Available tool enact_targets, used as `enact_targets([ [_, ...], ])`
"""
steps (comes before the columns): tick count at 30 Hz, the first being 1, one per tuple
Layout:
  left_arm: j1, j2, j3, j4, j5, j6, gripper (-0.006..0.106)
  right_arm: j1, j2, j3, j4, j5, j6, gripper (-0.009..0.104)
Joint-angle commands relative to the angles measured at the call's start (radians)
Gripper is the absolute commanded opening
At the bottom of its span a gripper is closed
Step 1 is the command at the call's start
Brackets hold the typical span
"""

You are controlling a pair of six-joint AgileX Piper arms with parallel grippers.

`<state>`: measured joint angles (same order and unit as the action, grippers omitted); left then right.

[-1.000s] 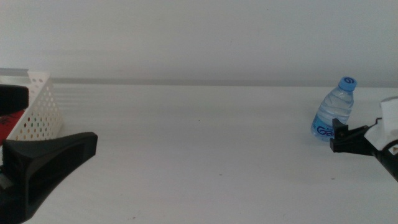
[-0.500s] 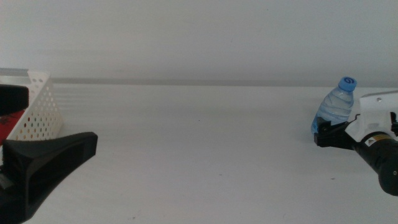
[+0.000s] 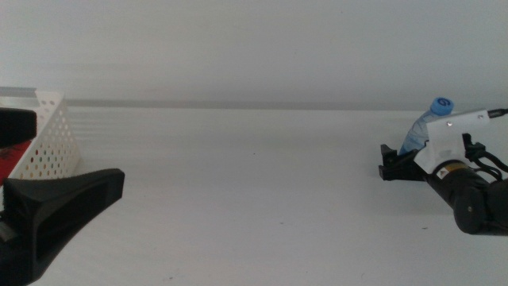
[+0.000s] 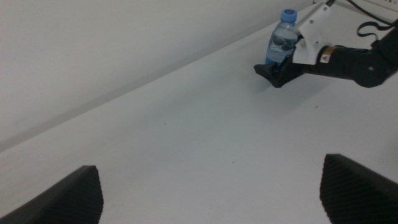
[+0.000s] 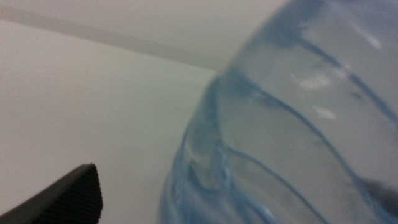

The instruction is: Use arms to grab the bottles and put them into the dustbin to the left of the table.

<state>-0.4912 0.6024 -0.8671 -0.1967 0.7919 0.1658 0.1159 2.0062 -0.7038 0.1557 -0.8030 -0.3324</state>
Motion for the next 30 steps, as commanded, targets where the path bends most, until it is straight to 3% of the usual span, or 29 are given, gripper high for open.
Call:
enact_targets([
  [1,-0.008,-0.003,0.003,-0.003,-0.017,-0.007,0.094,-0.005,0.032,-0.043,-0.050,-0.023,0.002,0.092],
  [4,-0.008,-0.003,0.003,-0.003,-0.017,-0.007,0.094,-0.005,0.064,-0.078,-0.052,-0.023,0.002,0.089],
  [6,-0.008,-0.003,0.003,-0.003,-0.017,-0.007,0.094,-0.005,0.069,-0.086,-0.057,-0.023,-0.002,0.075],
  [7,-0.008,-0.003,0.003,-0.003,-0.017,-0.007,0.094,-0.005,0.069,-0.088,-0.071,-0.023,-0.009,0.058],
  [9,-0.008,-0.003,0.003,-0.003,-0.017,-0.007,0.094,0.000,0.046,-0.088,-0.126,-0.015,-0.009,0.008],
  [10,-0.008,-0.003,0.003,-0.003,-0.017,-0.007,0.094,0.009,0.020,-0.088,-0.156,-0.002,0.011,0.000],
  [14,-0.008,-0.003,0.003,-0.003,-0.017,-0.007,0.094,0.089,-0.118,-0.136,-0.254,0.104,0.103,-0.001],
  [19,-0.008,-0.003,0.003,-0.003,-0.017,-0.007,0.094,0.235,-0.148,-0.341,-0.307,0.340,0.291,-0.001],
  [24,-0.008,-0.003,0.003,-0.003,-0.017,-0.007,0.094,0.347,-0.021,-0.496,-0.460,0.344,0.522,-0.001],
  [30,-0.008,-0.003,0.003,-0.003,-0.017,-0.007,0.094,0.444,0.150,-0.630,-0.531,0.236,0.636,-0.001],
])
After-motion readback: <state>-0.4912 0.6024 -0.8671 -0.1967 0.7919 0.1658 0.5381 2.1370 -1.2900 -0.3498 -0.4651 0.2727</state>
